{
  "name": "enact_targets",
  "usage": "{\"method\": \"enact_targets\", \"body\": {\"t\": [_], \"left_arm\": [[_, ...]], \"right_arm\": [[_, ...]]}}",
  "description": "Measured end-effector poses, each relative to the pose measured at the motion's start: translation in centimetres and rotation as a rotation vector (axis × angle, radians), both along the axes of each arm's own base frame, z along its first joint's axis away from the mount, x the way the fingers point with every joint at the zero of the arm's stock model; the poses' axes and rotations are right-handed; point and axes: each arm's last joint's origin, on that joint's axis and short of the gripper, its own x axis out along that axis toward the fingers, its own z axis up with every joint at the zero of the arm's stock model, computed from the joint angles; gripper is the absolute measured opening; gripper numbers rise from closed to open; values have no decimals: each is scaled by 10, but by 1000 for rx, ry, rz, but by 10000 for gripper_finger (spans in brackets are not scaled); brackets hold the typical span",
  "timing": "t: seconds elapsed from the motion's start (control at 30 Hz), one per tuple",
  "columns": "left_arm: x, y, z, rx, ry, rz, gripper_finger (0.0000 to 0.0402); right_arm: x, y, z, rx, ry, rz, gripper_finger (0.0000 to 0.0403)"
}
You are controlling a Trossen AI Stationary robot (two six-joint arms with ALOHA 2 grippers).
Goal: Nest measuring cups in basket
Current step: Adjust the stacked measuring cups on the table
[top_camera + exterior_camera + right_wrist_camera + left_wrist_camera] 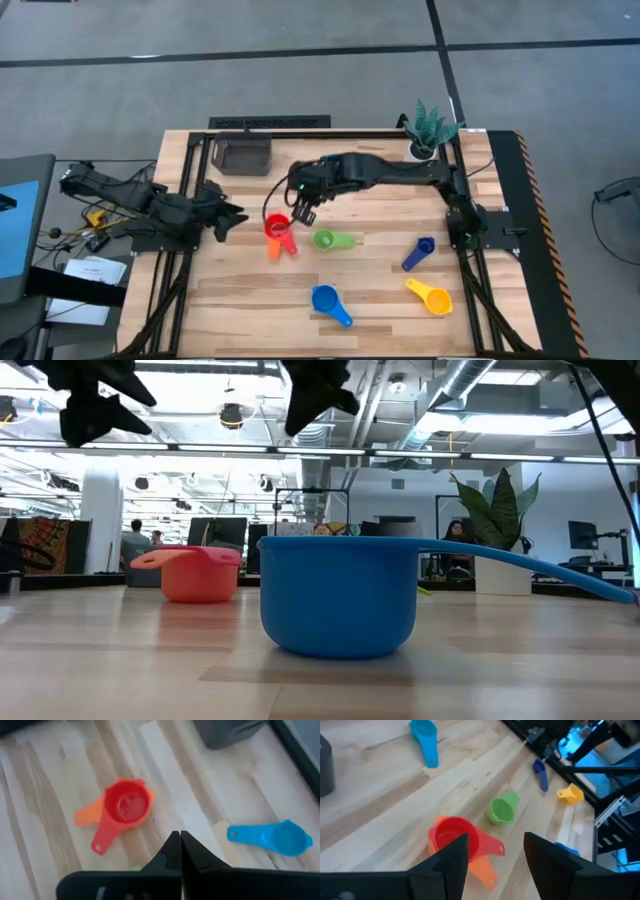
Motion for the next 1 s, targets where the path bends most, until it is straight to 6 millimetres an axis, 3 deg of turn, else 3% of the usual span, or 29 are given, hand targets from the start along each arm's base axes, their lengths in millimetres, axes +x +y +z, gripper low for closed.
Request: {"method": "enact_targets", "body": {"t": [0.07,0.2,0.37,0.53,0.8,1.0], "left_arm": [[-1,0,-9,-10,31,-5,178],[3,-5,-36,-46,128,-28,178],[8,-11,-55,-62,187,-39,171],[12,-18,-71,-59,198,-69,130],[20,-24,-116,-148,182,-103,64],[27,-26,-130,-169,140,-80,34]], "right_arm": [[-3,-3,5,13,-14,-21,5],[-3,1,-11,74,-11,-51,6],[-1,15,-47,255,-123,-56,4],[-4,19,-92,415,-249,-124,4],[8,29,-143,450,-193,-192,3],[13,36,-149,400,-175,-189,3]]}}
